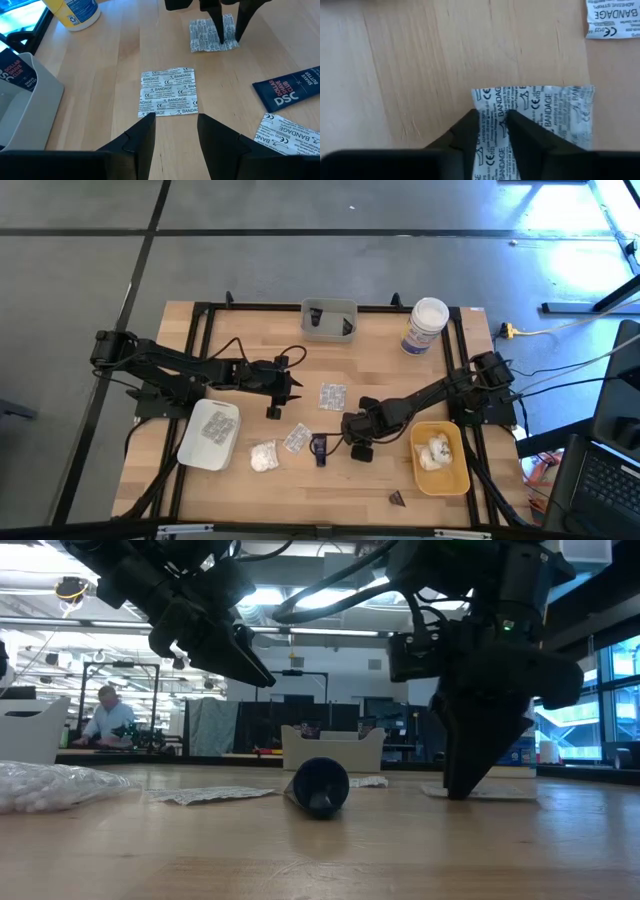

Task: Pick & Place Travel size toiletries
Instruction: Put the bandage into the white bin

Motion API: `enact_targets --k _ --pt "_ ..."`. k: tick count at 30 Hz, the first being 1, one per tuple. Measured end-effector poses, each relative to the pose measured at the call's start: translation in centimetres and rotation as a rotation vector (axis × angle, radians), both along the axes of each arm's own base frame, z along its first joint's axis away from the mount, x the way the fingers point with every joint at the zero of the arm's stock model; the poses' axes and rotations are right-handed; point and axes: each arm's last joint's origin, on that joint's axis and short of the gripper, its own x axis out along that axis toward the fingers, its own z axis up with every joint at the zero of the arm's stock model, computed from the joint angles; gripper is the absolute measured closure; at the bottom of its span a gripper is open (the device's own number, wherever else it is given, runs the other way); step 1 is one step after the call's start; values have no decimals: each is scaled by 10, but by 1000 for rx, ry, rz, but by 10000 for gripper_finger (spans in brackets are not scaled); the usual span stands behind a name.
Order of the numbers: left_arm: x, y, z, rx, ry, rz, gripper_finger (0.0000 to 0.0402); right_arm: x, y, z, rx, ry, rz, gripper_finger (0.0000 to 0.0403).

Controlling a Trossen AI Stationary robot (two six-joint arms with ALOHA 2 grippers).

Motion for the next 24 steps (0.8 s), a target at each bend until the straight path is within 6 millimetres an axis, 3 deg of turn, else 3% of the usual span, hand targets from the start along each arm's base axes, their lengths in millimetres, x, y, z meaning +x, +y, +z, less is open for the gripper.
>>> enact_targets --k 7,17,24 --pt "0 0 0 0 0 0 258 0 -1 0 6 7 -3 392" --pt "0 0 0 0 0 0 258 -3 5 2 38 13 16 399" --pt "0 0 0 0 0 0 258 -13 15 18 80 0 64 401"
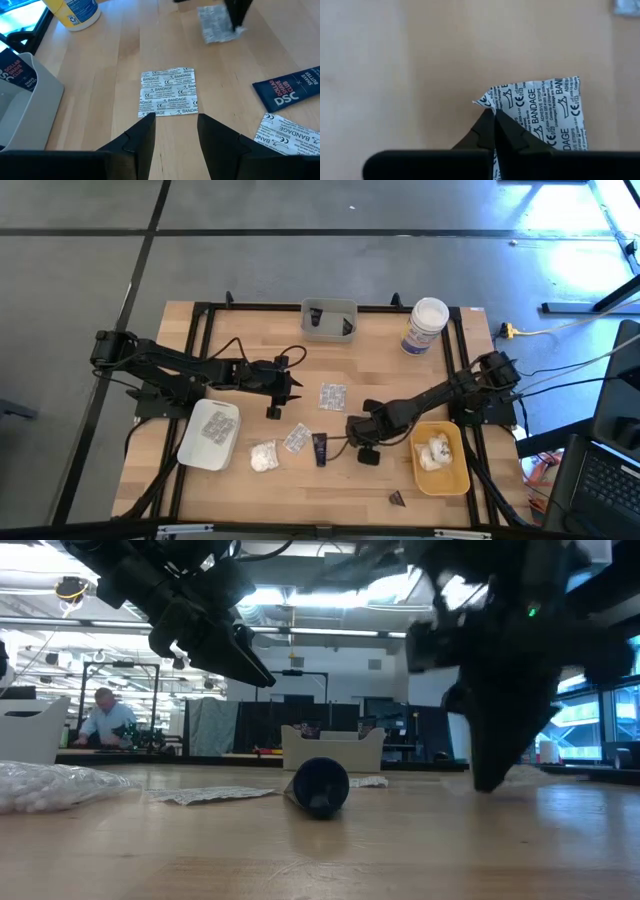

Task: Pick & Place Travel size toiletries
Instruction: Put the bandage into the white bin

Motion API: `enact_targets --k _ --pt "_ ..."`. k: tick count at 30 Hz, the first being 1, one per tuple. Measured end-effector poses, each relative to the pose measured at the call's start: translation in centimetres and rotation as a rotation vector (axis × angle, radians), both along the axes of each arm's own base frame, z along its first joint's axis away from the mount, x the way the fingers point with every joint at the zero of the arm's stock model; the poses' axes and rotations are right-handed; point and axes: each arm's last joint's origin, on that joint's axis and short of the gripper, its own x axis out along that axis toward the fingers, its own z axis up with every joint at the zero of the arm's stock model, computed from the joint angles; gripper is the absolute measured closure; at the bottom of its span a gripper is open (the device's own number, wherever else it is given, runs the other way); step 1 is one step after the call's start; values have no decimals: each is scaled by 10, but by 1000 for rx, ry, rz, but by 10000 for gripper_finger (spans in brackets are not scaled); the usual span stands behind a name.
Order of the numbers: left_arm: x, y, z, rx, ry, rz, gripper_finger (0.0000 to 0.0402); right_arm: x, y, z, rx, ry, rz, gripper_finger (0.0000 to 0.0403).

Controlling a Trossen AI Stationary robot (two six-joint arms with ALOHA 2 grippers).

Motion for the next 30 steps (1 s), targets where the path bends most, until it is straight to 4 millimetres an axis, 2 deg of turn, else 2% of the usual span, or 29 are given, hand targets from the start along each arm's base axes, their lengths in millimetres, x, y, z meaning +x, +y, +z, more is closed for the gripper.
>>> enact_targets --k 8,18,24,30 --pt "0 0 0 0 0 0 258 -8 19 22 49 -83 83 402" --pt "0 0 0 -4 -2 0 258 -14 38 45 86 -218 292 403" --pt "2 -2 3 -109 -42 5 258 -11 42 64 113 -363 381 403" --pt "8 -5 15 -191 -180 -72 258 -8 47 90 191 -553 497 403"
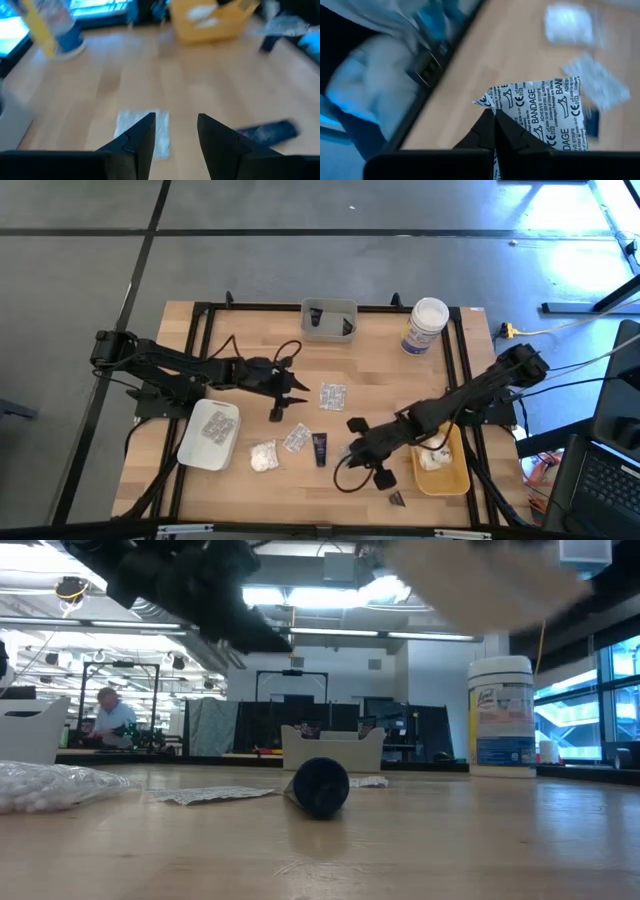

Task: Pick & Place Travel size toiletries
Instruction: Put the bandage into the white bin

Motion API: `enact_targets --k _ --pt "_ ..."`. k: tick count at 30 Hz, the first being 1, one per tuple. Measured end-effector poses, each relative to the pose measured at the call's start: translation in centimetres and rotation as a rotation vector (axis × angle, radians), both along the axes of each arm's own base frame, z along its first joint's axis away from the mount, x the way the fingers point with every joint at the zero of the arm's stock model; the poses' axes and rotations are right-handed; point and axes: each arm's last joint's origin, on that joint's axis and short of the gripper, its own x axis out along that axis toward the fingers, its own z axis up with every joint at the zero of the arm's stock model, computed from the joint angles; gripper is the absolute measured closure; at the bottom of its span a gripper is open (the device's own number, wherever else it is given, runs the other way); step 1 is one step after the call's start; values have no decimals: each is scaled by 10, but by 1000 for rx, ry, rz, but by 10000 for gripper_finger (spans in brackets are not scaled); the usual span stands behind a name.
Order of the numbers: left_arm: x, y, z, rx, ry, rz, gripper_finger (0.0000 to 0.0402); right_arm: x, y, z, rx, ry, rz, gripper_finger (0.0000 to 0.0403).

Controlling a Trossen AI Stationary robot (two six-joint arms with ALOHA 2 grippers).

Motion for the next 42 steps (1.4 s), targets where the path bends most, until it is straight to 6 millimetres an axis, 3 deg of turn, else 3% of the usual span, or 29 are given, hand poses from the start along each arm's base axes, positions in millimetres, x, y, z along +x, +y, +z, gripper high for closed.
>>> enact_targets --k 5,16,28,42 --pt "4 -6 12 4 -134 -161 258 0 3 22 67 -155 112 403" --pt "9 -35 39 312 -509 -377 258 -3 -1 58 39 -462 219 403" --pt "59 -56 48 458 -532 -454 258 1 -11 70 113 -534 256 403" --pt "65 -68 51 438 -592 -573 258 5 -20 70 96 -547 239 403"
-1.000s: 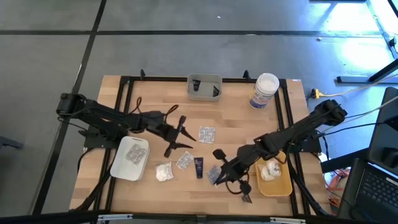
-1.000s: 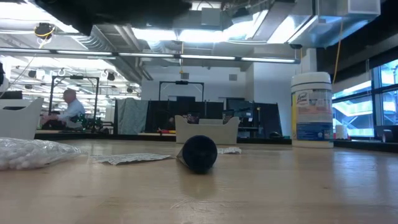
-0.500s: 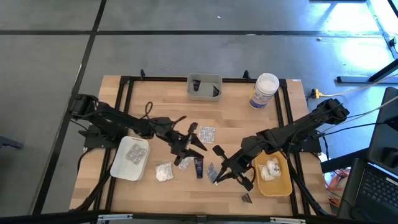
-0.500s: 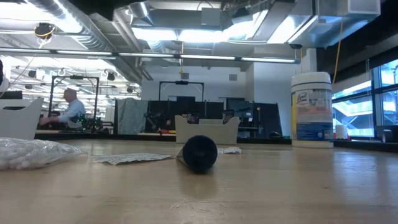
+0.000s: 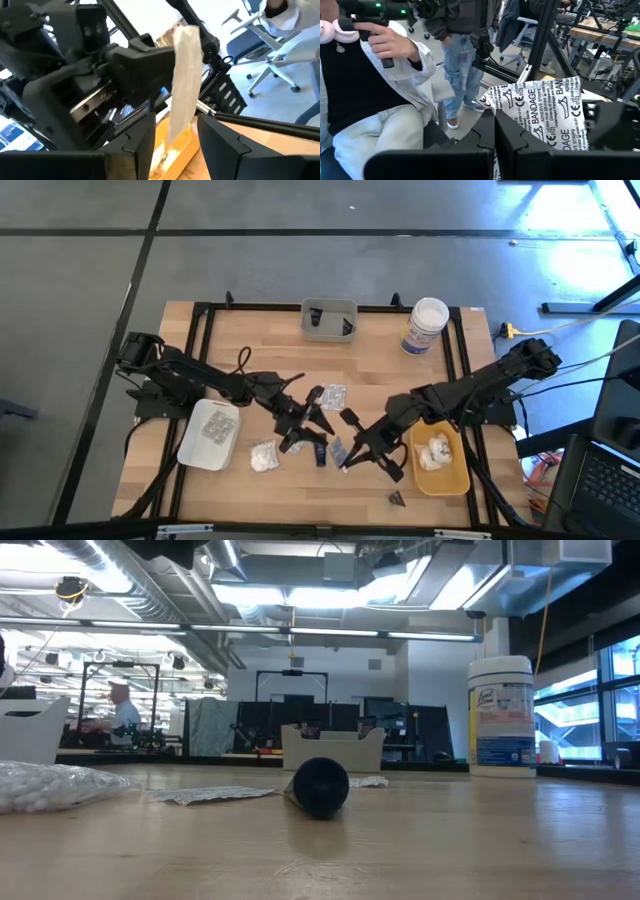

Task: Pick & Place Travel size toiletries
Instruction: Put the bandage into the white bin

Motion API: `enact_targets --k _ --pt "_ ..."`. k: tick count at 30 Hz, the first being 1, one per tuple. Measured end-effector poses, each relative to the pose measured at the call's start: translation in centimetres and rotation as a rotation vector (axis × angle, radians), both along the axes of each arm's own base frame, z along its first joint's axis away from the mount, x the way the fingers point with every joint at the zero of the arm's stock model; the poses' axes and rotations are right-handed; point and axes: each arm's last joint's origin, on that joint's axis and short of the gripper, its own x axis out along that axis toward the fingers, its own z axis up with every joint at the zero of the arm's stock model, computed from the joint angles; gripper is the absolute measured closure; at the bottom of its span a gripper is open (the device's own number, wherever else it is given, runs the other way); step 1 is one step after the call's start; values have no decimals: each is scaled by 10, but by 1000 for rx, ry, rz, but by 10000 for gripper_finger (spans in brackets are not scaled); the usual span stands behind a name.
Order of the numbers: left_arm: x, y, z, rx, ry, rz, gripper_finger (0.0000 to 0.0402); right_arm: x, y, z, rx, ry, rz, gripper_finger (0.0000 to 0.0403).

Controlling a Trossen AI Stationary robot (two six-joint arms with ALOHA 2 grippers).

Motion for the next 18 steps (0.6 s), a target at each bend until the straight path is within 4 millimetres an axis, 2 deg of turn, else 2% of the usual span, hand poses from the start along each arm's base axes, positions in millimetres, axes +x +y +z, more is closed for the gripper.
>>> enact_targets --k 18 --pt "-1 -1 6 27 -87 -18 258 9 -21 3 35 -21 -19 403"
